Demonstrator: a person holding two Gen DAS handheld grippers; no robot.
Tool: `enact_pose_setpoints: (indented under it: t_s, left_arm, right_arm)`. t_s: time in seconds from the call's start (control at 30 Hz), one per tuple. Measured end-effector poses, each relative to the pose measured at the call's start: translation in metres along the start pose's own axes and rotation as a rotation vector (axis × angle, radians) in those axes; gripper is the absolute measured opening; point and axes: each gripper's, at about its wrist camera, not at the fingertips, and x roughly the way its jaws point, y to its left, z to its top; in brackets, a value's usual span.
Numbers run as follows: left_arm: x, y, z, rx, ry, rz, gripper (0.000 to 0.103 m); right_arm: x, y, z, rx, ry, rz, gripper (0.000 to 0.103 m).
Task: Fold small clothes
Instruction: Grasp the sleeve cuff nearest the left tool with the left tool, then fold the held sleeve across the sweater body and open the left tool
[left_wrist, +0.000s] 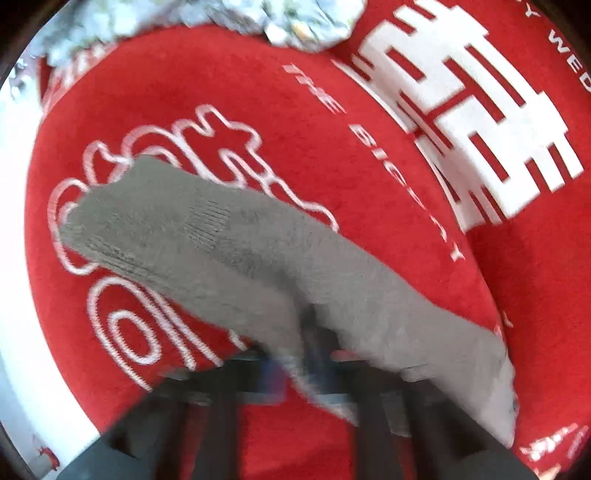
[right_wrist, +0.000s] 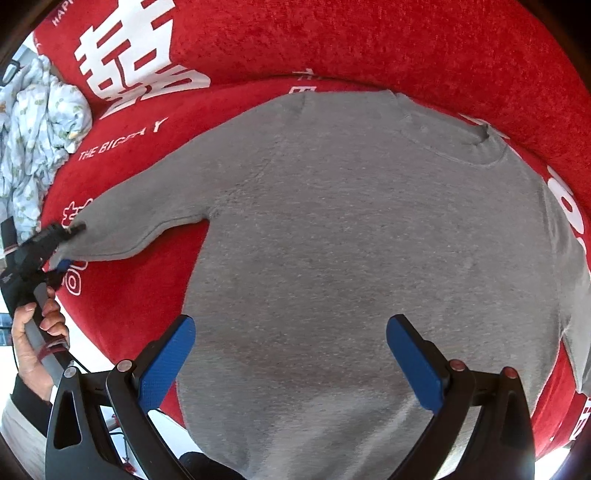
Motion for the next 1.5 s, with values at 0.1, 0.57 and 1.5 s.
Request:
enact_pose_setpoints:
  t_s: [0.1,0.57,1.5]
  left_arm:
    - [-0.010,-0.008,-0.001,0.050,-0.016,-0.028,0.006]
    - [-0.066,-0.267,-0.081,0.608,0.025,-0.416,0.006]
    - [-0.029,-0.302,-0.169,1.009,0.070,0.018,0.079]
  right_arm:
    - [-0.004,-0.002,-0.002,0.011,-0.009,0.011,0.103]
    - [-0.046,-0.079,-0.020,0.210,-0.114,0.040,0.103]
    - [-0.045,-0.155,-0.004,0.181,-0.176,-0.079,0.103]
